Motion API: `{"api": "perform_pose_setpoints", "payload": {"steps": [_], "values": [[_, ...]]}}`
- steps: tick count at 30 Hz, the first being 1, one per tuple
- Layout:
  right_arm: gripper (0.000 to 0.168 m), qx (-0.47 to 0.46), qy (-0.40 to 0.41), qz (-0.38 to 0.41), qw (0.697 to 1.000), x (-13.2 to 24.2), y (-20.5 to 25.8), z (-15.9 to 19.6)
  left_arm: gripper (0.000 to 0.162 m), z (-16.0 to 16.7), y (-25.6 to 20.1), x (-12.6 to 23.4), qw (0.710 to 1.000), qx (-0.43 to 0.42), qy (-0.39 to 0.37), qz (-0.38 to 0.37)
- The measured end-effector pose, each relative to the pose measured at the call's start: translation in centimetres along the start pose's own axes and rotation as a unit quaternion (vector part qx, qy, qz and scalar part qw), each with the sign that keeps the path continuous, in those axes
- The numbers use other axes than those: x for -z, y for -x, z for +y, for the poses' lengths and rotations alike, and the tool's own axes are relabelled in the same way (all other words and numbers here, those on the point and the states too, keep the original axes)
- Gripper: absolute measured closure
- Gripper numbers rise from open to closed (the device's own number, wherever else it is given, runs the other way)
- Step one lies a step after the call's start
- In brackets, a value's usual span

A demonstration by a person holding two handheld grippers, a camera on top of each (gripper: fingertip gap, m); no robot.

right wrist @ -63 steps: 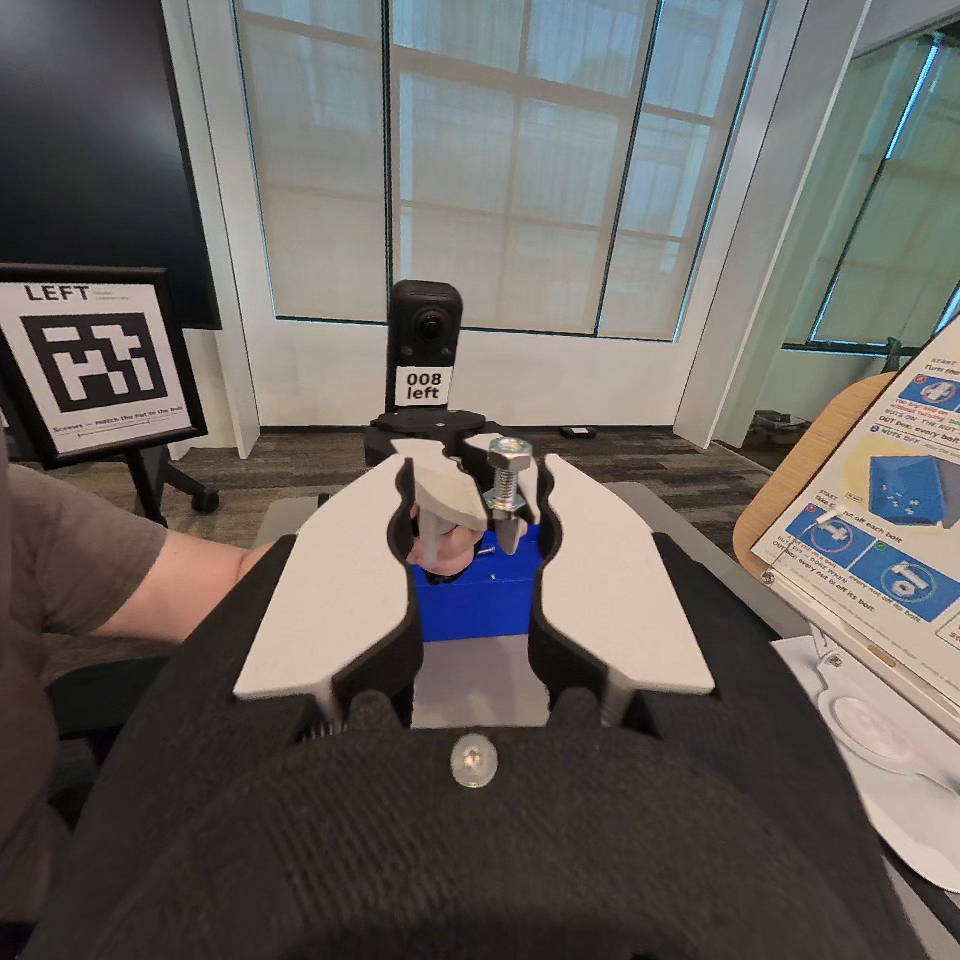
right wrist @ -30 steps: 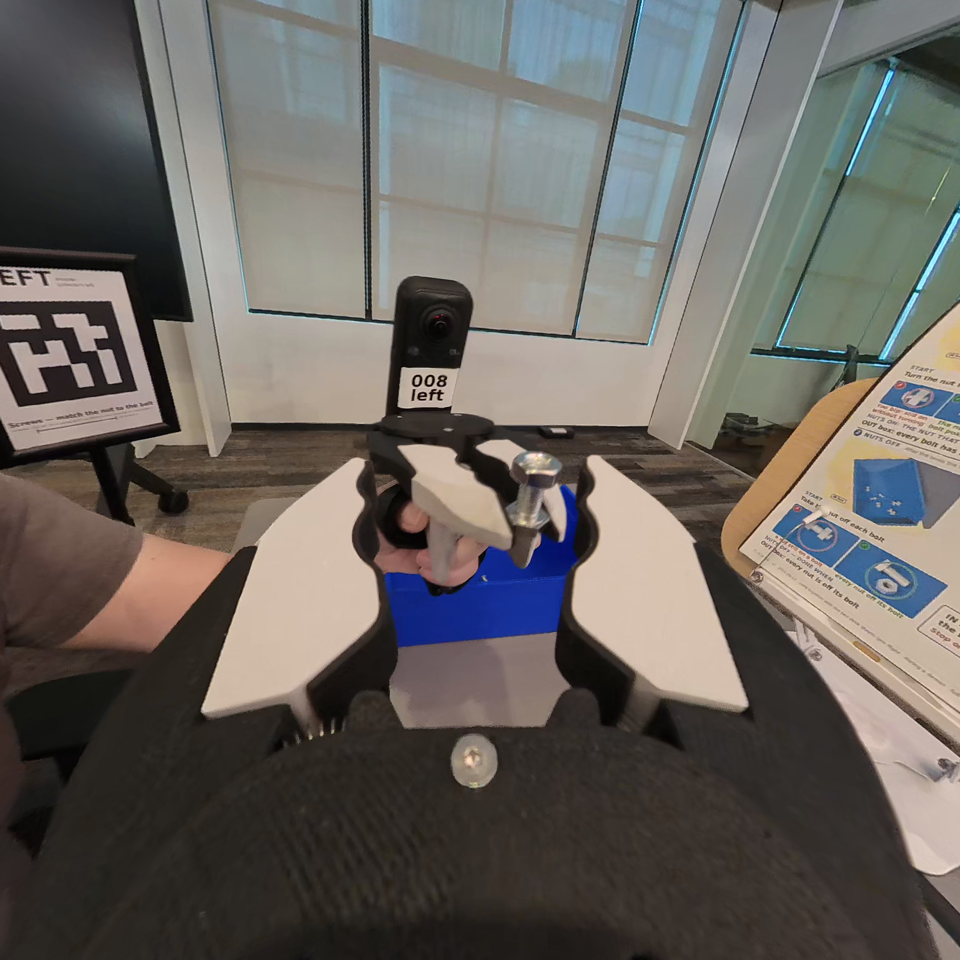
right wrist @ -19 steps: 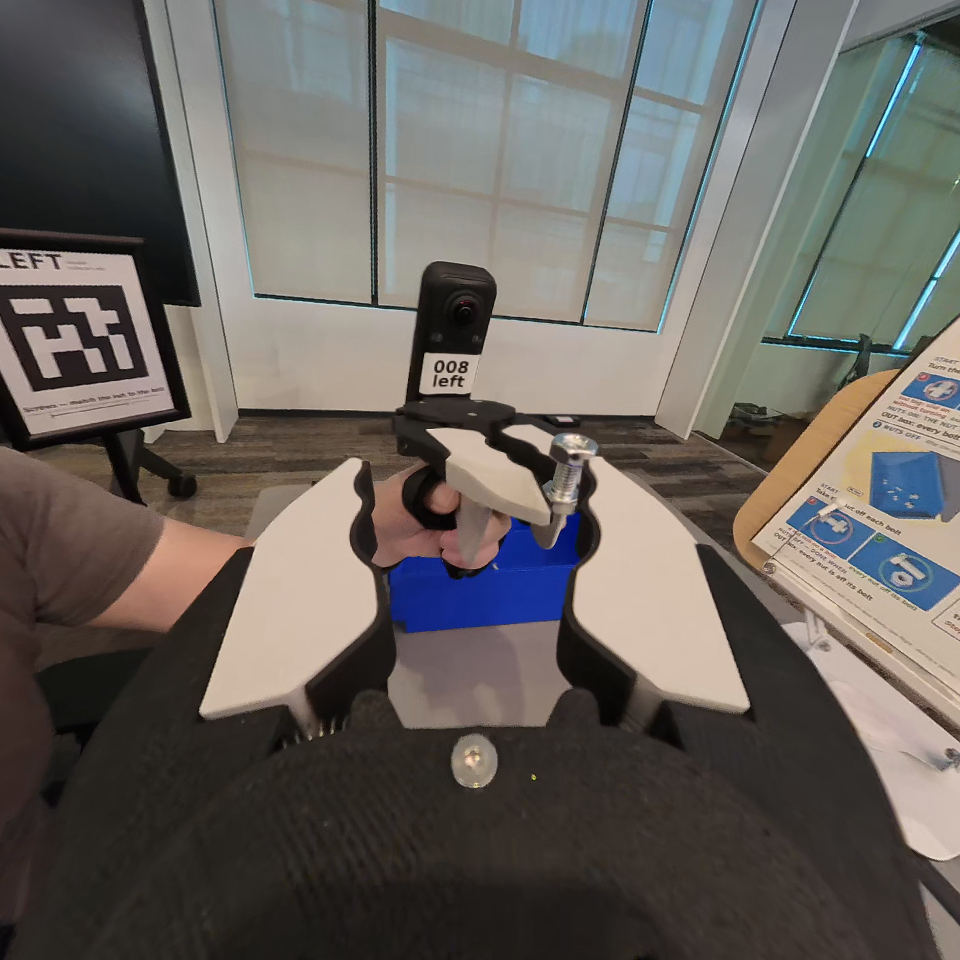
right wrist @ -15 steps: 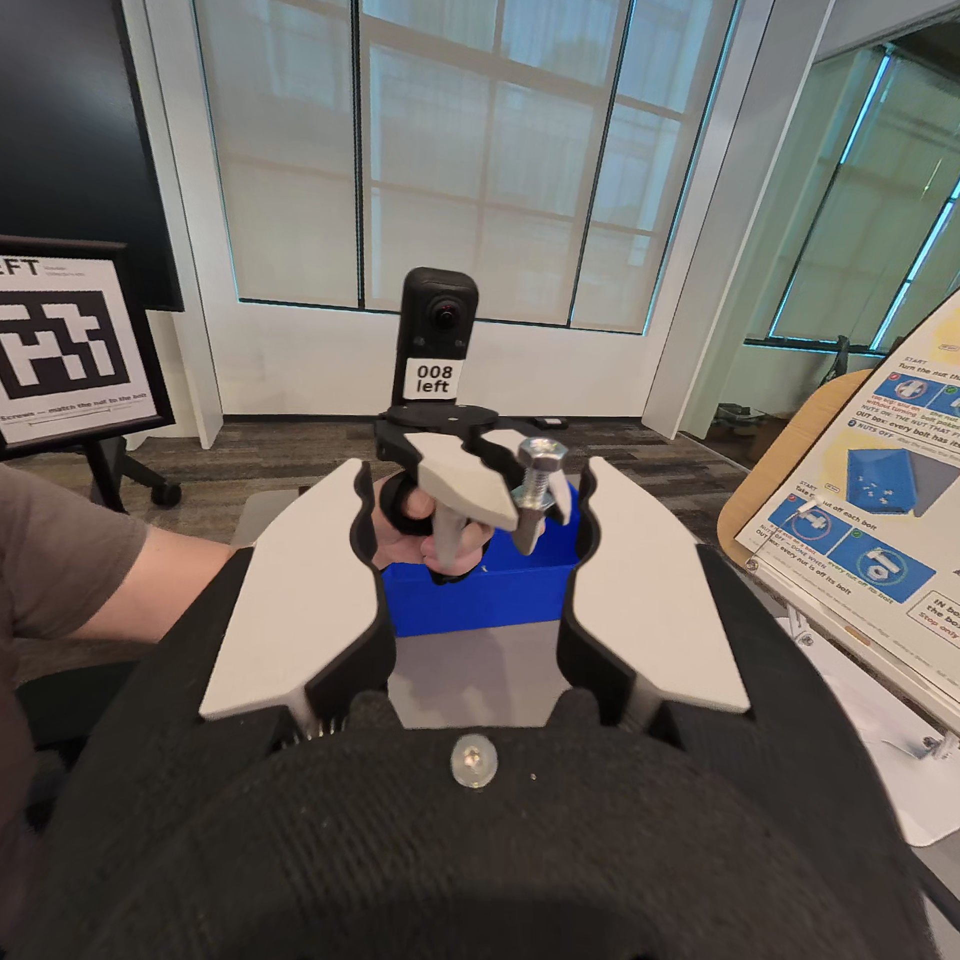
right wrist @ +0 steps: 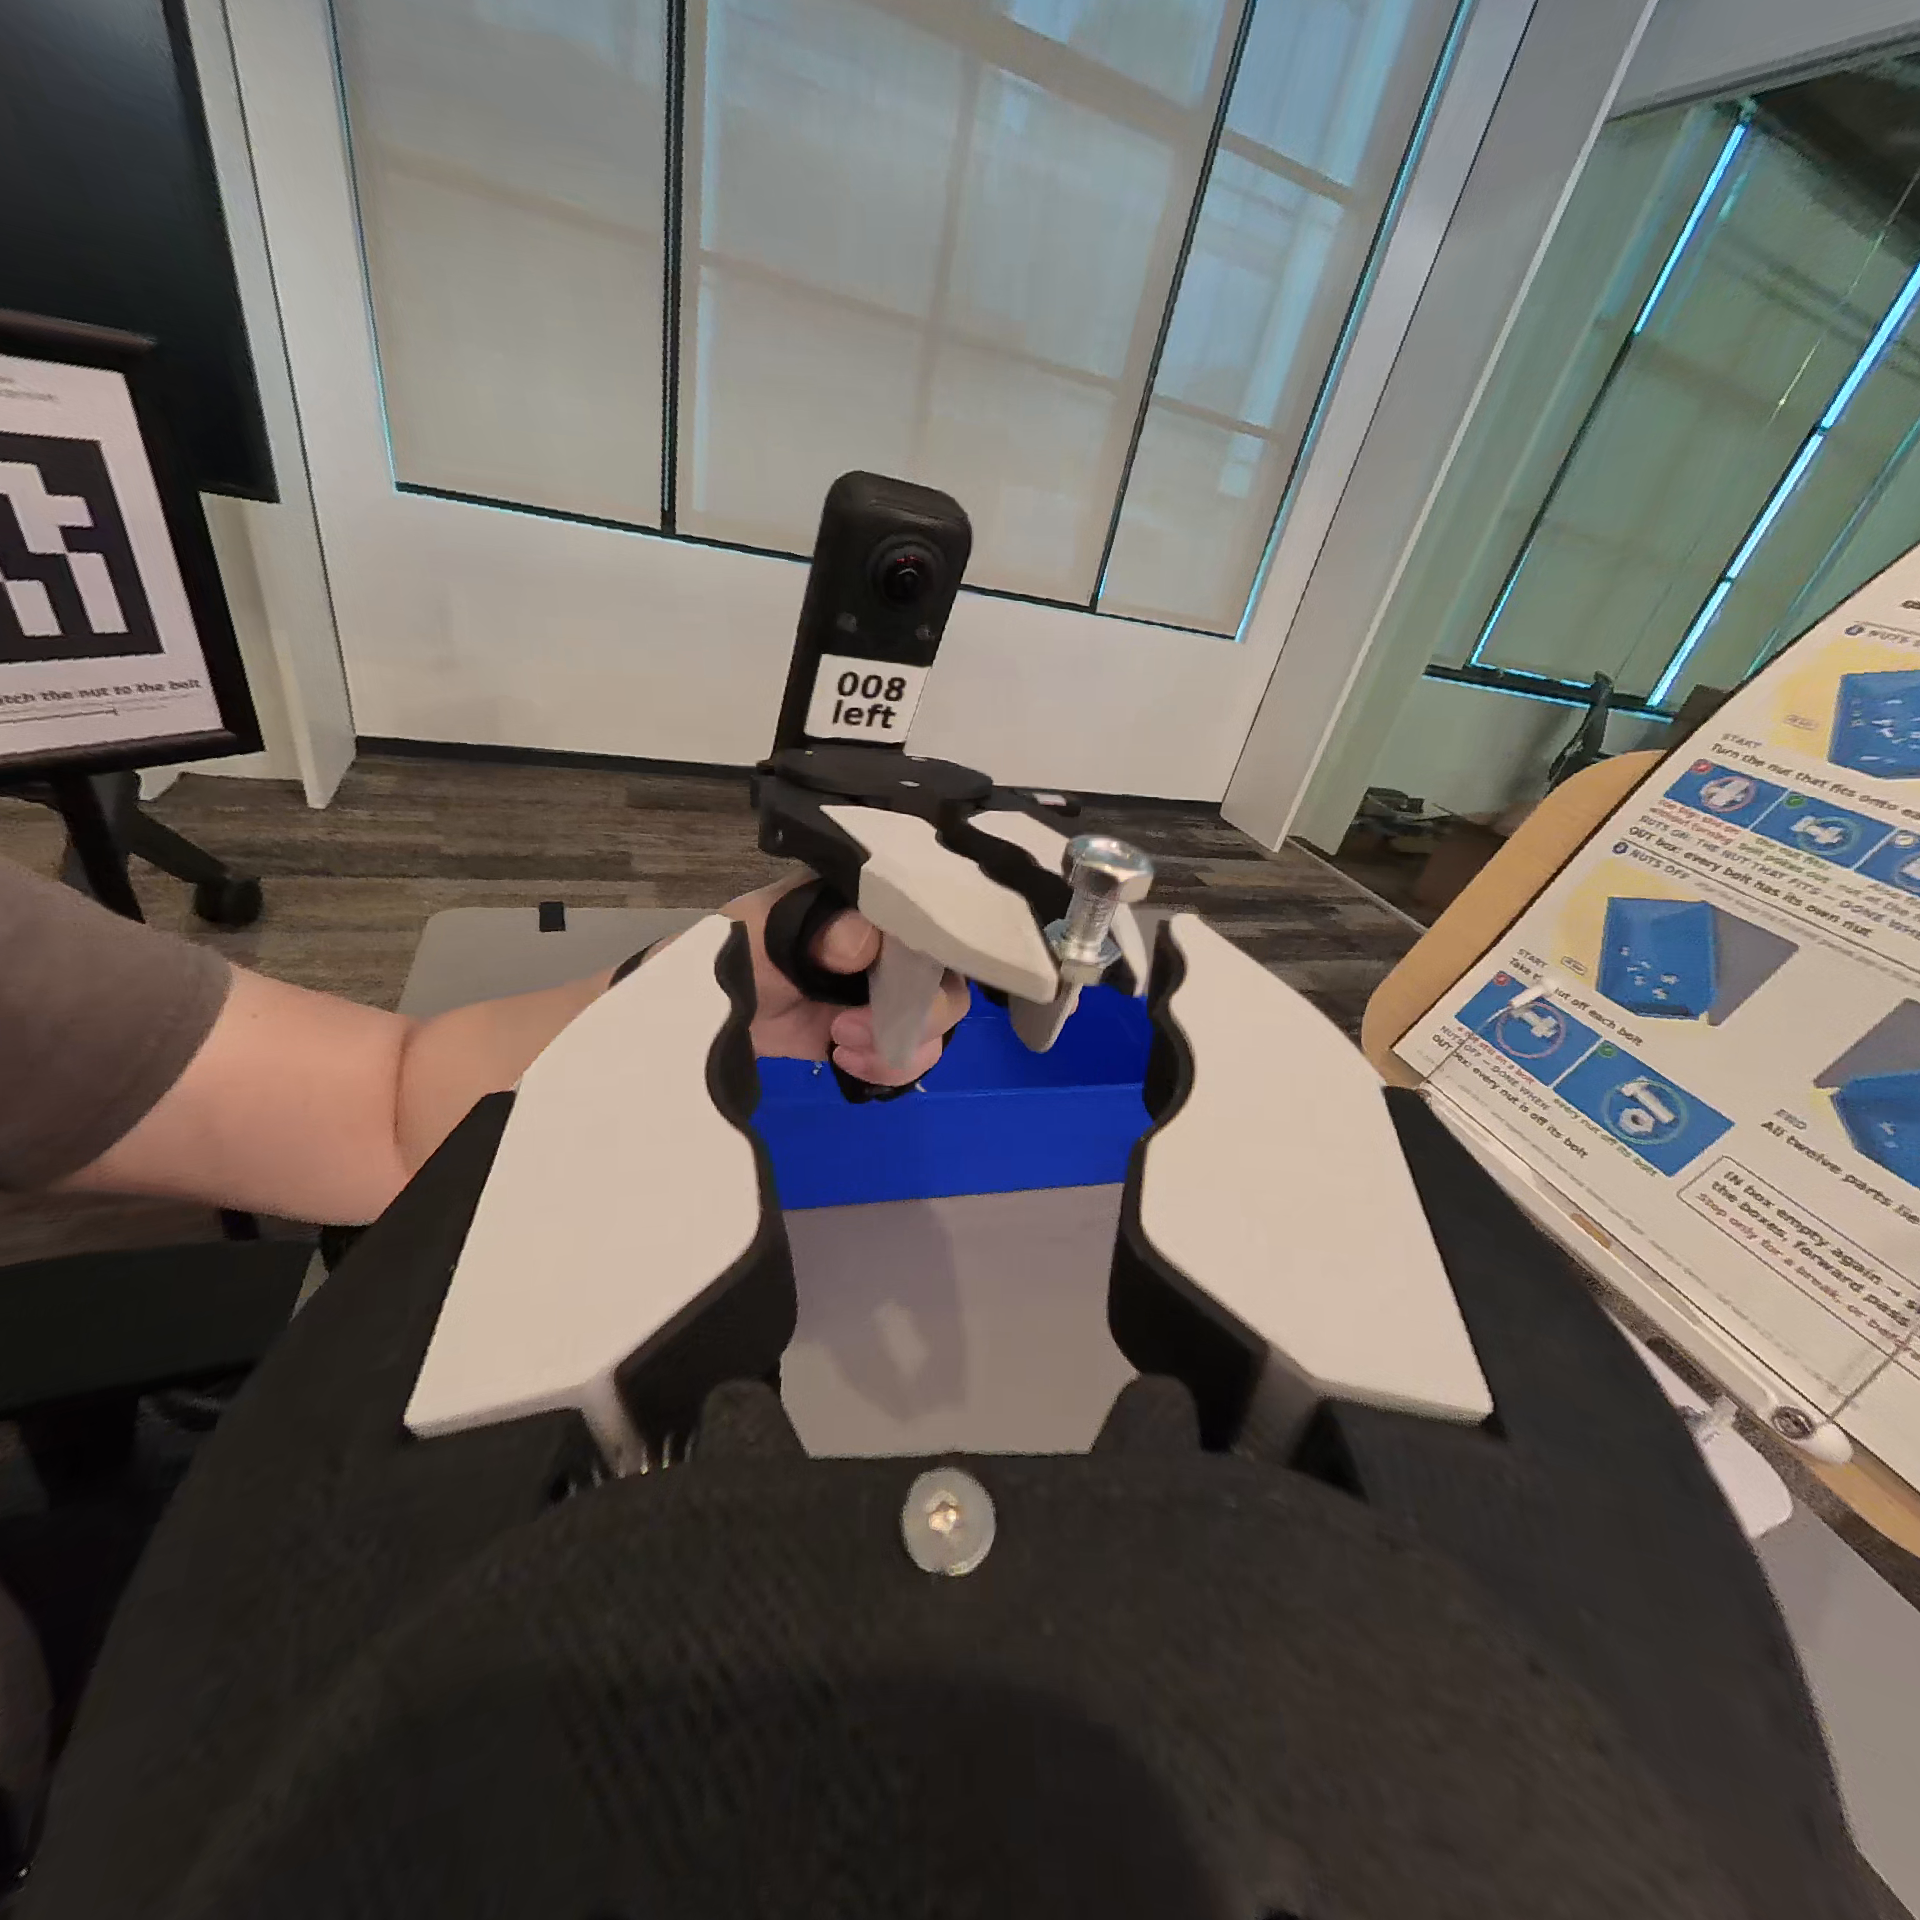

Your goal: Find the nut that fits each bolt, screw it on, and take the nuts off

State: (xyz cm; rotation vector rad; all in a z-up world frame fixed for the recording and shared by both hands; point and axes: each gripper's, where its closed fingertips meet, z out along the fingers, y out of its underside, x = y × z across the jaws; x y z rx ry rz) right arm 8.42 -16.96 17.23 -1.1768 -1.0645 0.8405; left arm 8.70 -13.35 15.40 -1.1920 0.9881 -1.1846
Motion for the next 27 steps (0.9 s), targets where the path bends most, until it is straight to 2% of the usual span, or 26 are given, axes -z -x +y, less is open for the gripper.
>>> {"api": "perform_pose_setpoints", "payload": {"steps": [7, 10, 12, 15, 18, 23, 24, 25, 27], "values": [[0.090, -0.022, 0.012, -0.030, 0.999, -3.4, 0.0, 0.1, 0.144, 0.3, -1.0, -0.5, 1.000, -0.013, 0.011, 0.012], [0.087, -0.023, 0.010, -0.014, 1.000, -2.6, 0.2, 0.0, 0.144, 0.0, -0.5, -0.1, 1.000, -0.014, 0.007, 0.000], [0.100, -0.013, 0.004, -0.019, 1.000, -0.9, 1.1, -0.2, 0.144, -0.3, 0.0, 0.2, 1.000, -0.007, -0.002, -0.006], [0.100, 0.001, -0.009, 0.009, 1.000, 0.4, 0.6, -0.5, 0.144, -0.7, -0.2, 0.4, 1.000, 0.006, -0.010, 0.008], [0.099, -0.021, -0.014, 0.010, 1.000, -0.6, -0.5, -0.6, 0.144, -0.4, -1.1, 0.0, 1.000, -0.001, -0.003, 0.023], [0.097, -0.061, -0.003, -0.043, 0.997, -3.3, 0.0, -0.2, 0.144, -0.2, -1.6, -0.3, 1.000, -0.016, 0.006, 0.017], [0.091, -0.066, 0.003, -0.051, 0.997, -3.3, 0.4, -0.1, 0.144, -0.3, -1.2, -0.1, 1.000, -0.017, 0.002, 0.009], [0.092, -0.064, 0.011, -0.045, 0.997, -3.0, 0.6, 0.1, 0.144, -0.5, -1.0, 0.1, 1.000, -0.016, -0.002, 0.006], [0.101, -0.025, 0.011, -0.030, 0.999, -1.4, 1.2, 0.1, 0.144, -1.0, -0.3, 0.7, 1.000, -0.005, -0.011, -0.003]]}}
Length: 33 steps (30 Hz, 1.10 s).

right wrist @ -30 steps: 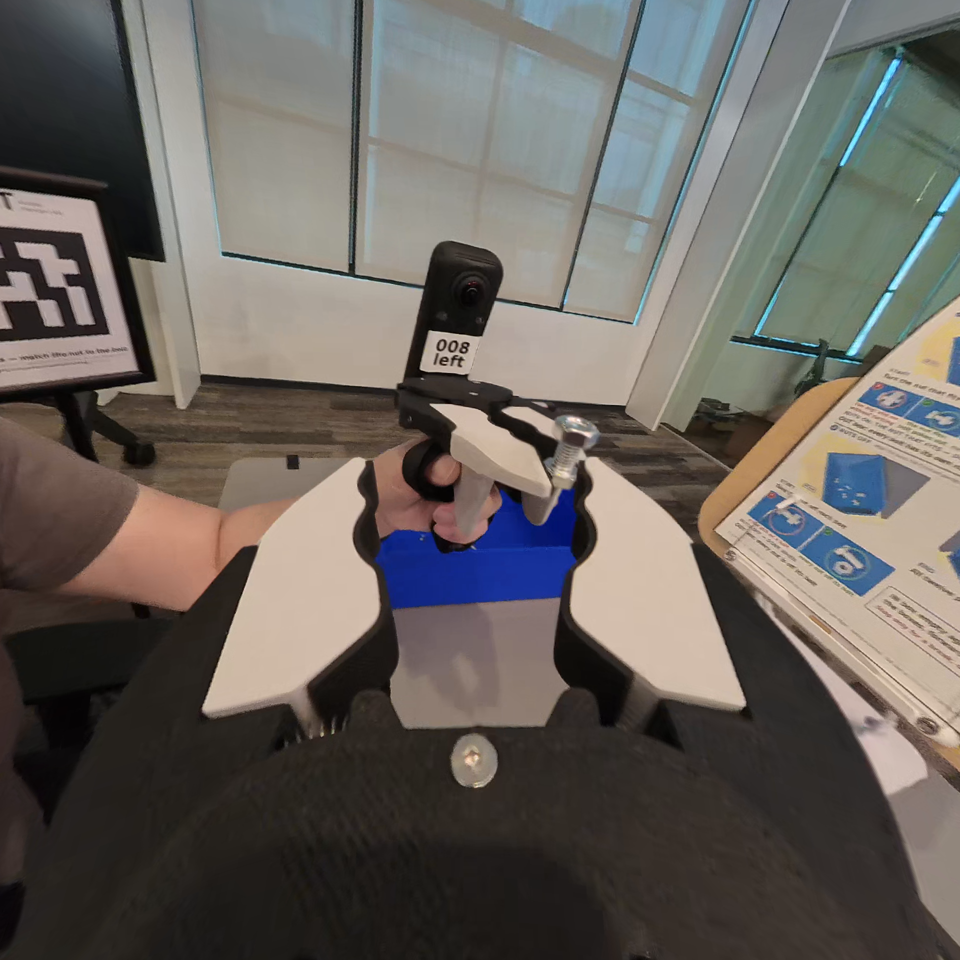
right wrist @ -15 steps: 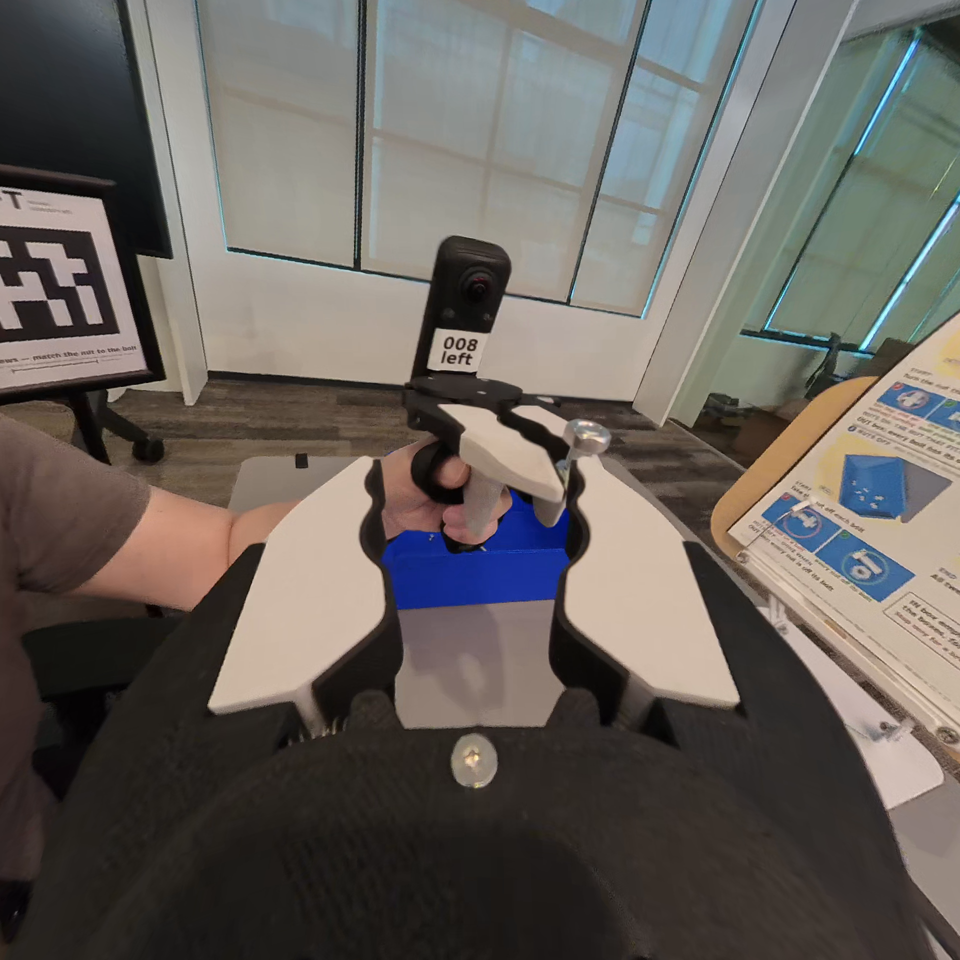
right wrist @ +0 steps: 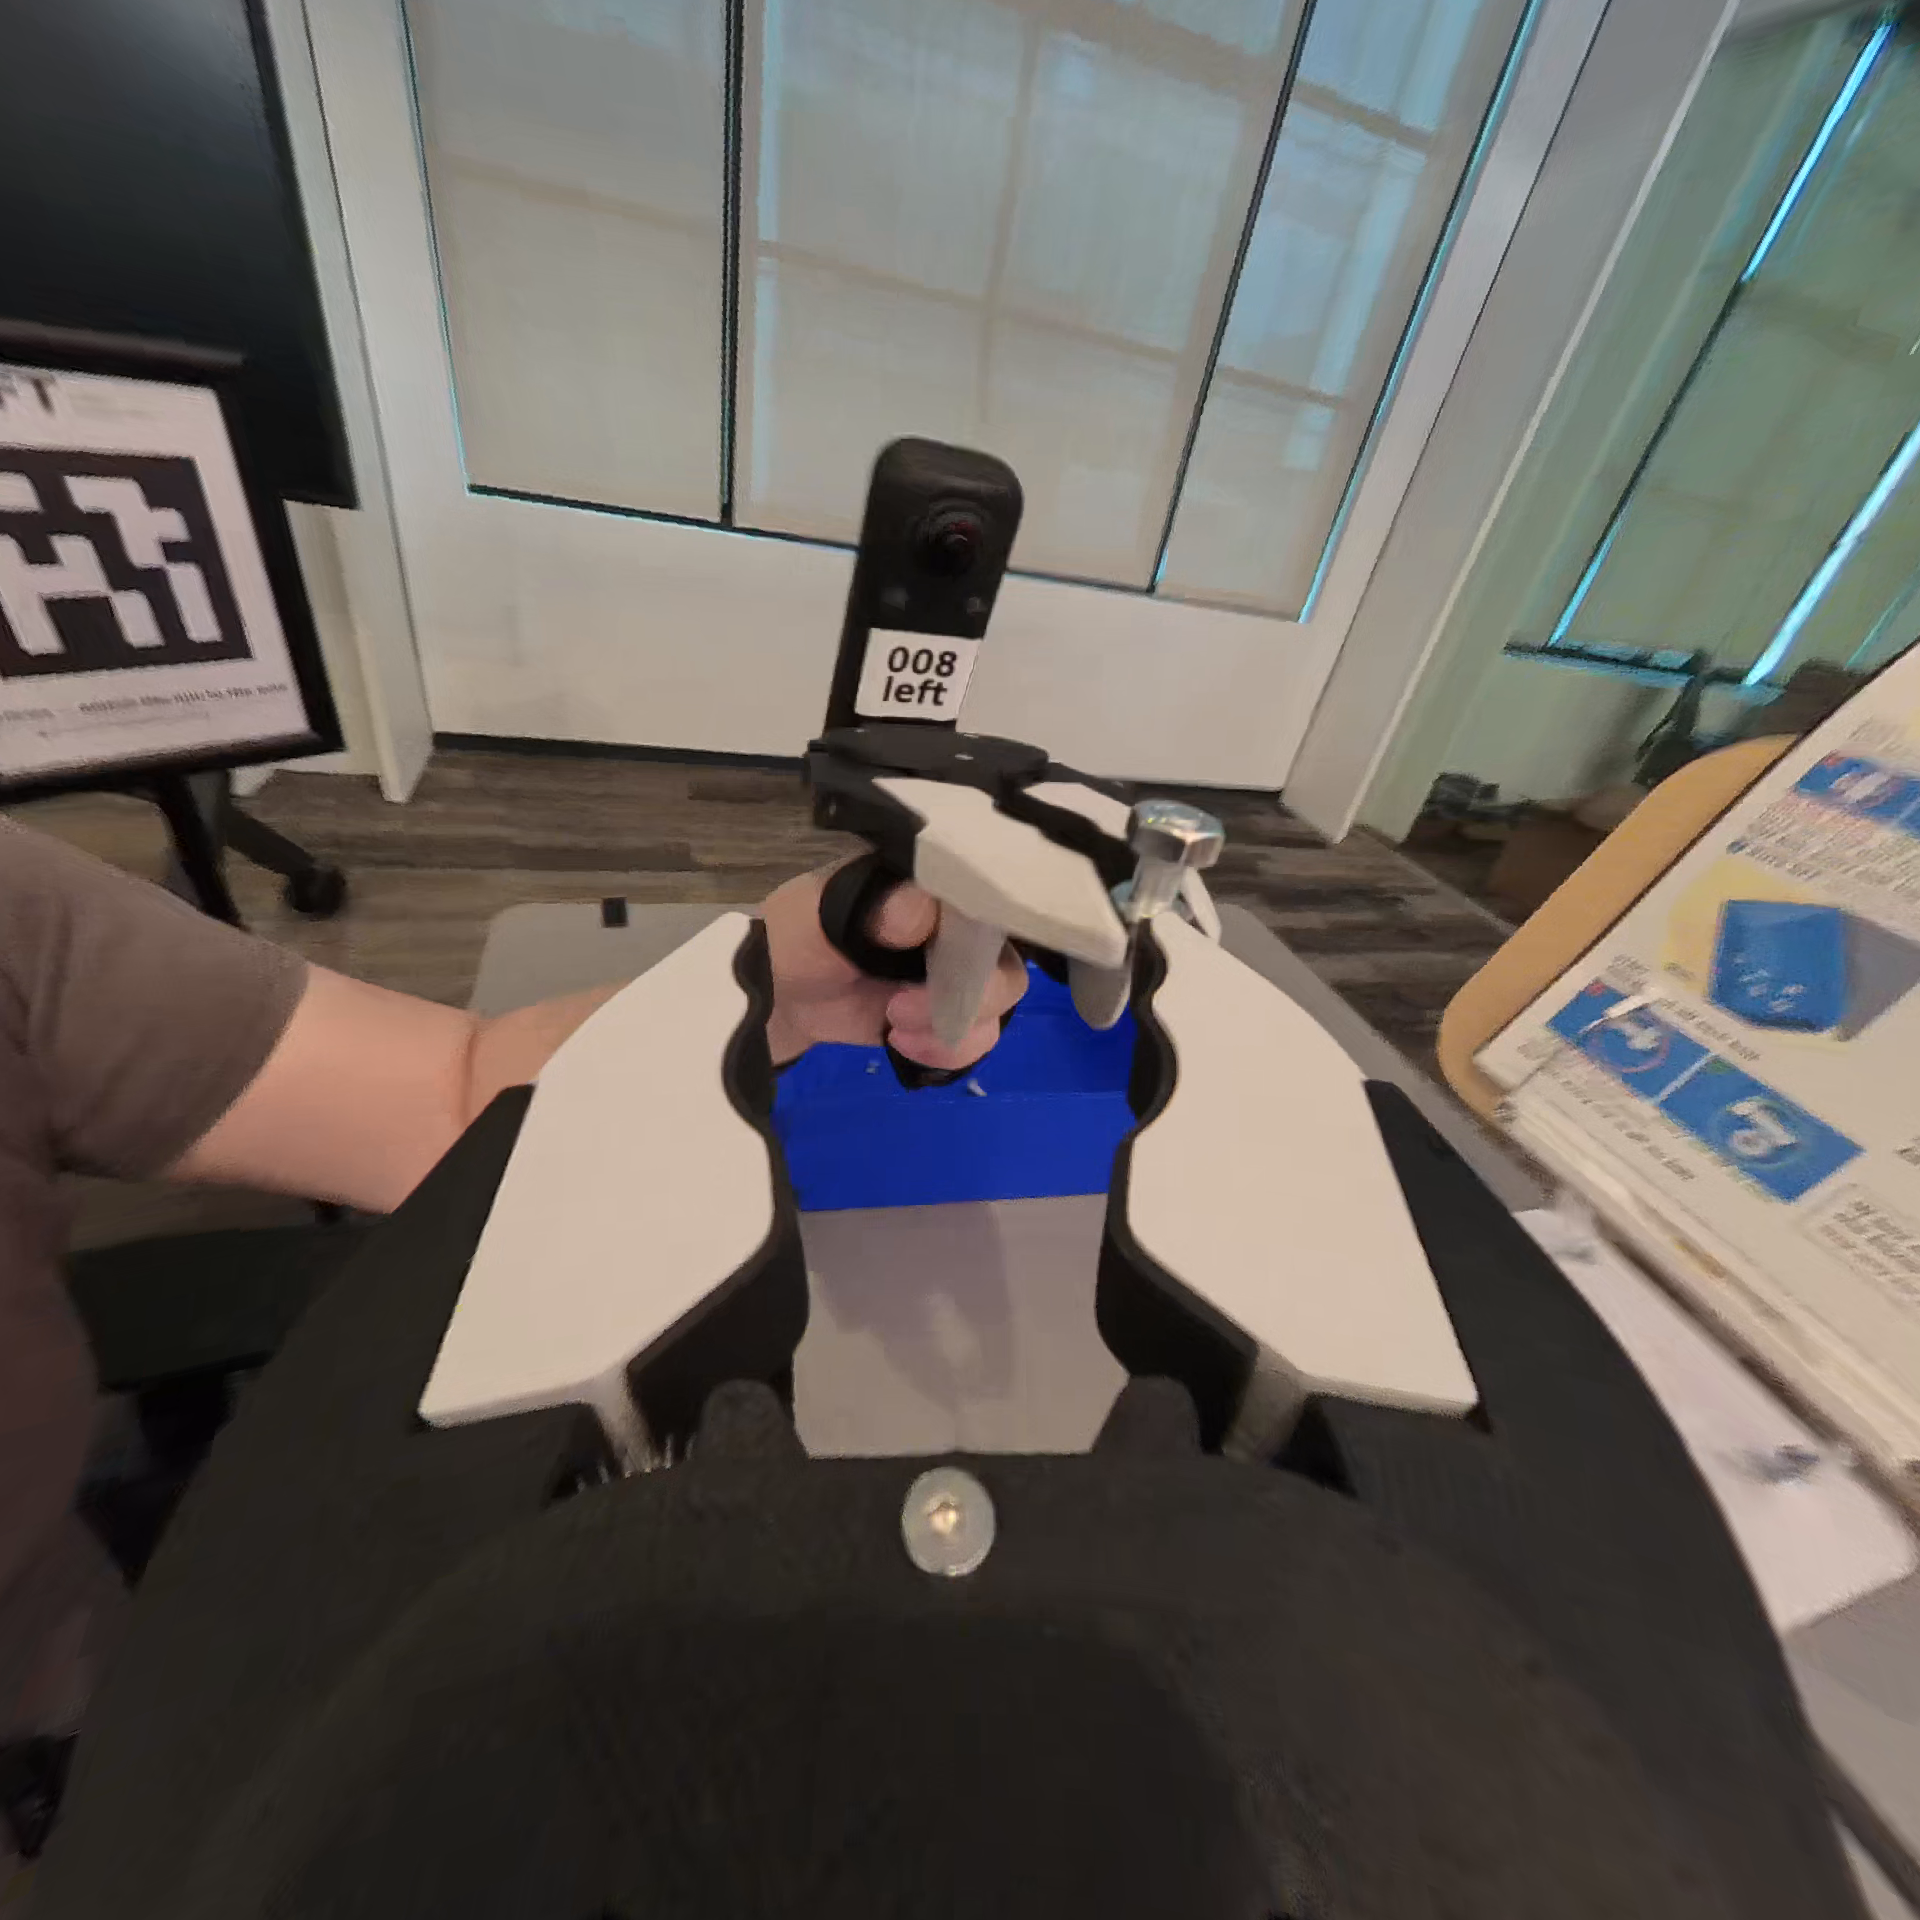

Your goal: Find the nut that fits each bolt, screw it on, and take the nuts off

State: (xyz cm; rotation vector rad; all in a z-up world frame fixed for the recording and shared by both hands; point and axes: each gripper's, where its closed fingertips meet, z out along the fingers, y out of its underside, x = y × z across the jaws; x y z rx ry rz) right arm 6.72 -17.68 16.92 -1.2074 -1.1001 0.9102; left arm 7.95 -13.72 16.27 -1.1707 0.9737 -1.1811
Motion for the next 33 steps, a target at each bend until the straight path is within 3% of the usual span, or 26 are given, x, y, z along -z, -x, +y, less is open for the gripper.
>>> {"api": "perform_pose_setpoints", "payload": {"steps": [4, 13, 16, 18, 21, 29, 33], "values": [[0.102, 0.057, -0.005, 0.059, 0.997, 2.6, -0.1, -0.2, 0.144, -0.2, 0.2, 0.4, 1.000, 0.021, -0.007, 0.014], [0.096, -0.022, -0.024, -0.008, 0.999, -1.8, -0.9, -1.0, 0.144, 0.7, -1.6, -1.1, 1.000, -0.003, 0.012, 0.026], [0.095, -0.014, -0.029, 0.005, 0.999, -0.8, -0.8, -0.9, 0.144, 0.4, -0.9, -0.7, 1.000, -0.006, 0.008, 0.009], [0.107, -0.003, -0.042, -0.004, 0.999, 0.6, 0.1, -1.2, 0.144, 0.1, 0.3, -0.1, 1.000, -0.008, 0.003, -0.016], [0.106, -0.004, -0.039, 0.022, 0.999, 1.7, -0.3, -1.0, 0.144, -0.6, 0.4, 0.5, 1.000, 0.012, -0.012, -0.003], [0.101, -0.020, -0.027, -0.002, 0.999, -1.3, -1.3, -1.2, 0.144, 0.0, -1.8, -0.5, 1.000, -0.008, 0.009, 0.029], [0.097, -0.011, -0.024, -0.002, 1.000, -1.0, -0.4, -1.1, 0.144, -0.4, -0.8, -0.1, 1.000, -0.017, -0.003, 0.001]]}}
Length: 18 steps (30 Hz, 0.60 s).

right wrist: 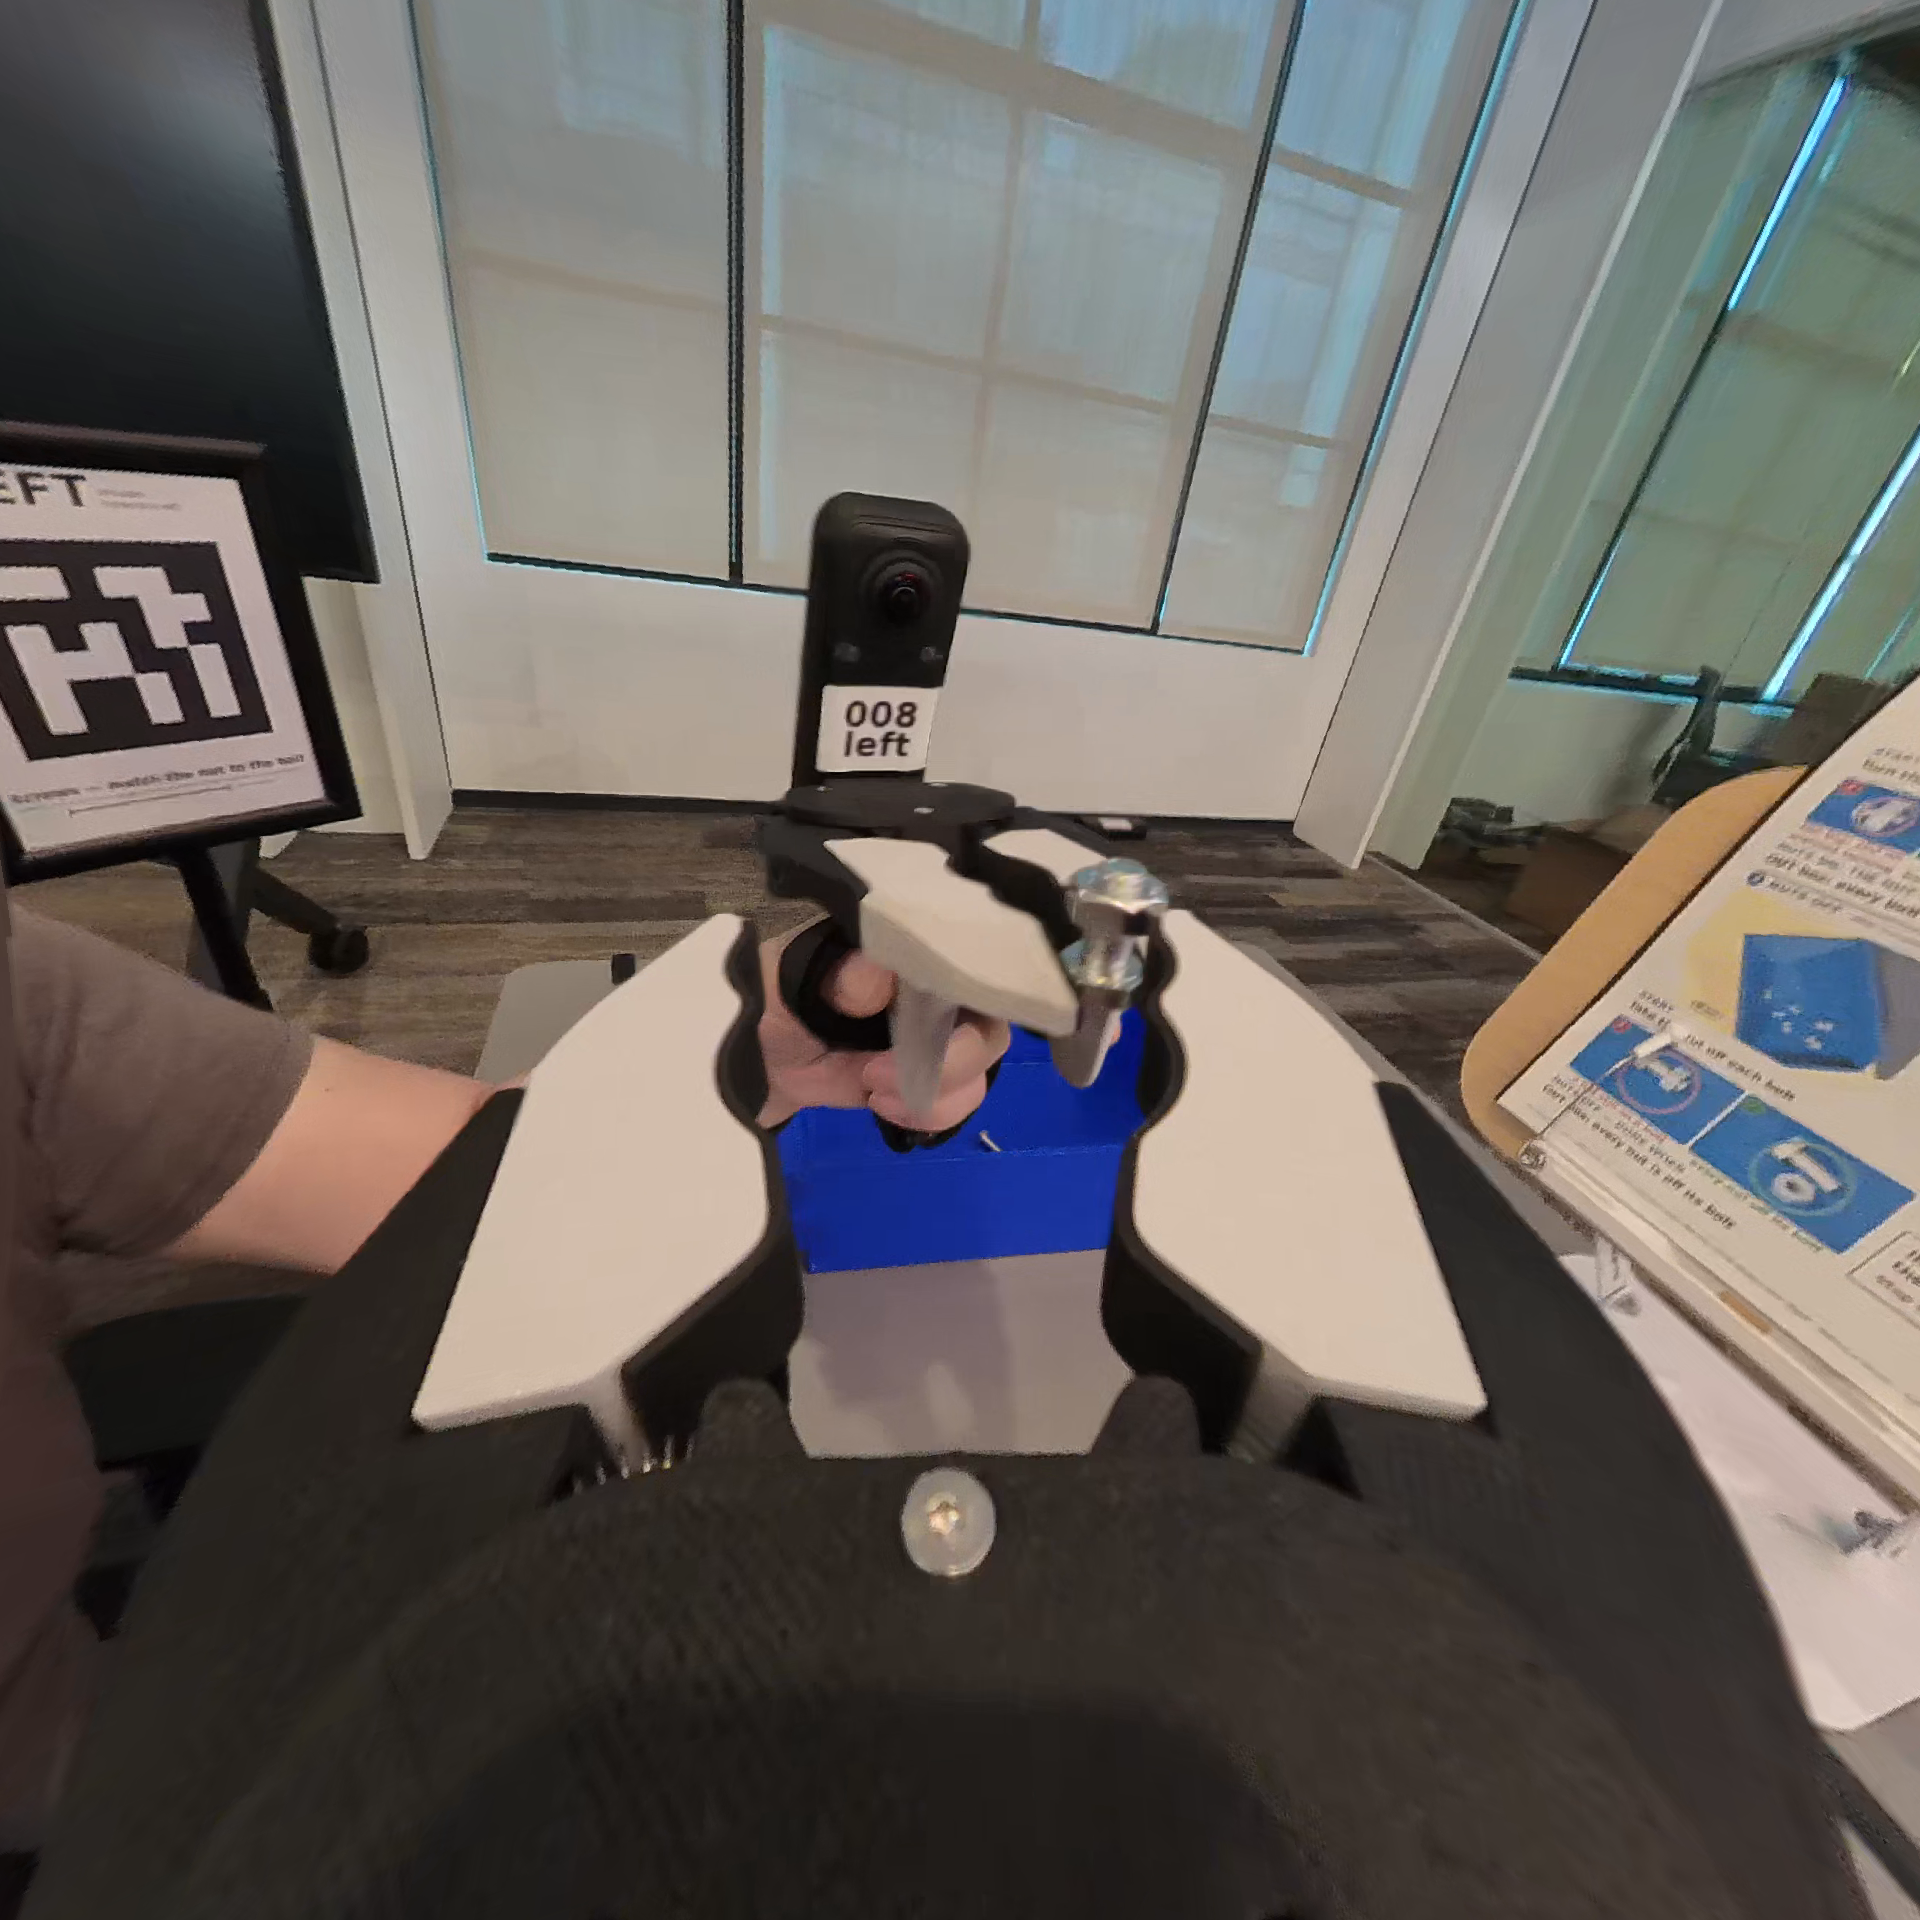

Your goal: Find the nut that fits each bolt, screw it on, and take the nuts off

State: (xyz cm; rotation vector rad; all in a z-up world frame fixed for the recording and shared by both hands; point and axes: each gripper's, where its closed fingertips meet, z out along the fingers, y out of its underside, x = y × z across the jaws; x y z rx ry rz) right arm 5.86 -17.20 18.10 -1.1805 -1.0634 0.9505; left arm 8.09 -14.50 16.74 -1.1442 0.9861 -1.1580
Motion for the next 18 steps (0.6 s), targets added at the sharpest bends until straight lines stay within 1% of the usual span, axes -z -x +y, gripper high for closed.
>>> {"api": "perform_pose_setpoints", "payload": {"steps": [1, 2, 4, 7, 11, 12, 13, 14, 15, 16, 18], "values": [[0.112, 0.013, -0.007, -0.005, 1.000, 0.6, 0.5, -0.2, 0.144, -0.1, 0.3, 0.2, 1.000, -0.002, 0.001, -0.006], [0.115, 0.023, -0.017, -0.011, 1.000, 1.2, 1.1, -0.6, 0.144, -0.2, 0.5, 0.5, 1.000, -0.005, 0.005, -0.013], [0.114, 0.029, -0.025, 0.012, 0.999, 1.8, 0.6, -0.9, 0.144, -0.5, 0.6, 0.7, 1.000, -0.001, -0.003, -0.008], [0.109, 0.019, -0.015, 0.026, 0.999, 1.2, -0.6, -0.8, 0.144, -0.6, -0.2, 0.5, 1.000, 0.013, -0.008, 0.015], [0.108, -0.015, -0.015, 0.000, 1.000, -0.3, -0.8, -0.6, 0.144, 0.1, -0.6, -0.1, 1.000, 0.003, 0.008, 0.017], [0.104, -0.019, -0.014, -0.007, 1.000, -0.4, -0.6, -0.6, 0.144, 0.2, -0.4, -0.1, 1.000, 0.003, 0.008, 0.011], [0.103, -0.020, -0.014, -0.006, 1.000, -0.3, -0.5, -0.5, 0.144, 0.1, -0.1, 0.0, 1.000, 0.003, 0.007, 0.007], [0.107, -0.017, -0.012, -0.003, 1.000, 0.1, -0.4, -0.4, 0.144, 0.0, 0.1, 0.2, 1.000, 0.007, 0.005, 0.003], [0.120, -0.013, -0.014, -0.013, 1.000, 0.6, 0.1, -0.5, 0.144, -0.1, 0.6, 0.4, 1.000, 0.011, 0.000, -0.006], [0.122, -0.013, -0.024, -0.025, 0.999, 1.2, 0.7, -0.8, 0.144, -0.3, 0.9, 0.6, 1.000, 0.014, -0.004, -0.010], [0.121, -0.015, -0.045, -0.010, 0.999, 2.1, 0.5, -1.4, 0.144, -0.5, 0.9, 0.8, 1.000, 0.025, -0.008, 0.003]]}}
